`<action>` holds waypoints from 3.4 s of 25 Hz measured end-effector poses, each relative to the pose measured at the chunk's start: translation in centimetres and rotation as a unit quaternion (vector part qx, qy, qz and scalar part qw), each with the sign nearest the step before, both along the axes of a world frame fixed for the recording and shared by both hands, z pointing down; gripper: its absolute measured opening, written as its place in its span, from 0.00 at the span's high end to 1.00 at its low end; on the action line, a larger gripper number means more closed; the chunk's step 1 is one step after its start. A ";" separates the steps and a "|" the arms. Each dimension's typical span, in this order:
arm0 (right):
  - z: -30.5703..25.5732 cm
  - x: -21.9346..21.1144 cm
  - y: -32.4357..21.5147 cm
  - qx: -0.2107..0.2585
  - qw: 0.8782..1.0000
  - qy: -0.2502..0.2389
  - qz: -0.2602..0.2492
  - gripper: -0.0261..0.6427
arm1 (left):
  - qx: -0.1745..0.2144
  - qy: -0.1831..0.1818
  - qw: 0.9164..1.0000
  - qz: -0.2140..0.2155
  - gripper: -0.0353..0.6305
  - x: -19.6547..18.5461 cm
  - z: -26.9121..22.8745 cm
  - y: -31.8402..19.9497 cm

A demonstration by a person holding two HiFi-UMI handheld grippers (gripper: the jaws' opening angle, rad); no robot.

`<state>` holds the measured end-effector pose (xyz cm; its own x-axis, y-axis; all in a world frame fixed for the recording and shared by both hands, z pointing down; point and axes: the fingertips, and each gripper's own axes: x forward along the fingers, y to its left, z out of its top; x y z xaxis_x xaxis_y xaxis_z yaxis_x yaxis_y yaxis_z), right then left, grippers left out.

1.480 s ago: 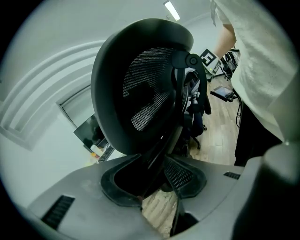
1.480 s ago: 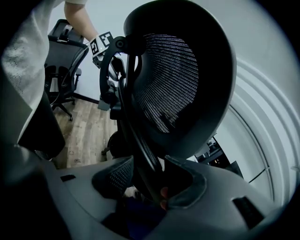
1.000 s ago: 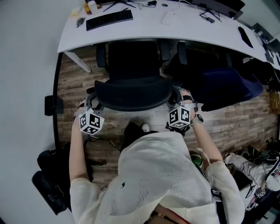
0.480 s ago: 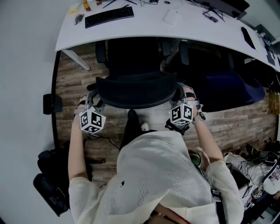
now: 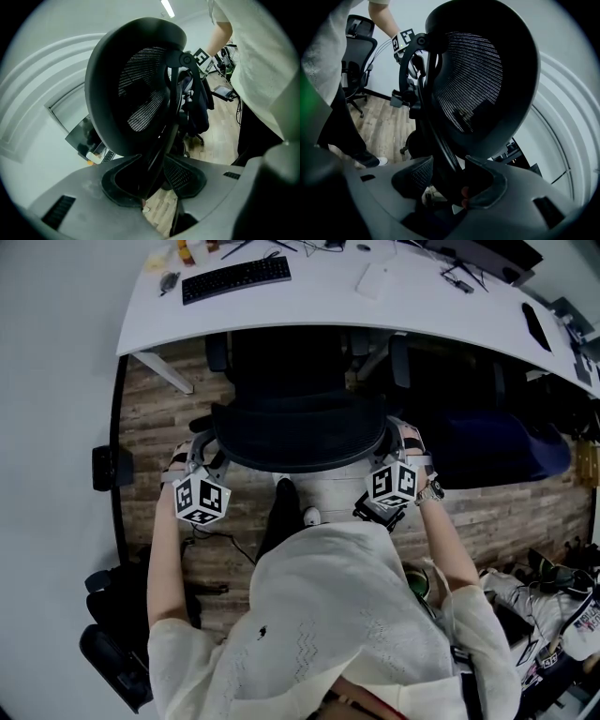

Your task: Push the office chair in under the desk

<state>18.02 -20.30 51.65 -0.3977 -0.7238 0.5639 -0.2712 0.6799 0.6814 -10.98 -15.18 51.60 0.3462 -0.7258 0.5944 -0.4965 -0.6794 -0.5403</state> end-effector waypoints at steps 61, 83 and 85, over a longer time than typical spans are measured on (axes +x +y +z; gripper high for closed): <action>-0.3 -6.8 -15.8 0.024 0.998 0.002 0.062 0.61 | 0.054 0.035 0.997 0.049 0.73 -7.0 -0.9 -17.3; -0.3 -7.5 -19.9 0.031 0.998 -0.001 0.055 0.61 | 0.059 0.043 0.997 0.034 0.72 -7.6 -0.9 -20.9; -0.4 -7.5 -20.3 0.031 0.998 -0.001 0.055 0.60 | 0.060 0.044 0.997 0.034 0.72 -7.6 -0.9 -21.3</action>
<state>10.52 -40.61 51.27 -0.3153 -0.7970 0.5152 -0.3441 0.6019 0.7206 -18.61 -36.44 50.66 0.4443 -0.7625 0.4703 -0.4998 -0.6466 -0.5763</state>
